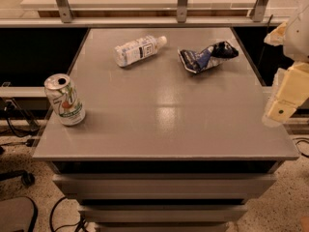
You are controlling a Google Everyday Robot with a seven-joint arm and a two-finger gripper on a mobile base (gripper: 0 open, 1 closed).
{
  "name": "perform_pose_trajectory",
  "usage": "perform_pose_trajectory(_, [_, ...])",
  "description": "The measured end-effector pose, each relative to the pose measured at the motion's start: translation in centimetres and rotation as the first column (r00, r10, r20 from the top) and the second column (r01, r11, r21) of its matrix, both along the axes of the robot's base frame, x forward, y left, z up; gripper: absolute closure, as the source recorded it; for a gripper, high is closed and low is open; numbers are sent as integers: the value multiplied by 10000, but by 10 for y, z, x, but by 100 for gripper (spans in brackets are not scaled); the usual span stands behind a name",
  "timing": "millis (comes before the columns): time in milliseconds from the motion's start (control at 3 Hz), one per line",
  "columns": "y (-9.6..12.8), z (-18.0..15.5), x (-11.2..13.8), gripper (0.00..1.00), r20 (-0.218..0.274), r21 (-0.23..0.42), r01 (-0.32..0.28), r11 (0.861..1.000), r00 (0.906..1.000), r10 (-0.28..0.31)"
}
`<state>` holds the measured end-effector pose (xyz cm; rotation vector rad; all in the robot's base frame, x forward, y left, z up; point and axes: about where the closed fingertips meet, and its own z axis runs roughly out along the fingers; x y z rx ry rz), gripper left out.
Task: Move blue chip bag near 7up can
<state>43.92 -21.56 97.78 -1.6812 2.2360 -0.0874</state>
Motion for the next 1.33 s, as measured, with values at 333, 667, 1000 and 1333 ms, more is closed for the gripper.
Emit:
perform_pose_trajectory(333, [5, -3, 18, 0, 61, 116, -155, 9998, 9999, 154])
perform_pose_trajectory(667, [11, -12, 47, 0, 13, 97, -690, 9976, 9976, 690])
perform_pose_trajectory(1000, [18, -23, 79, 0, -13, 29, -1324, 9912, 9912, 1324])
perform_pose_trajectory(1333, [19, -33, 106, 0, -23, -89, -1761, 9843, 9844, 1761])
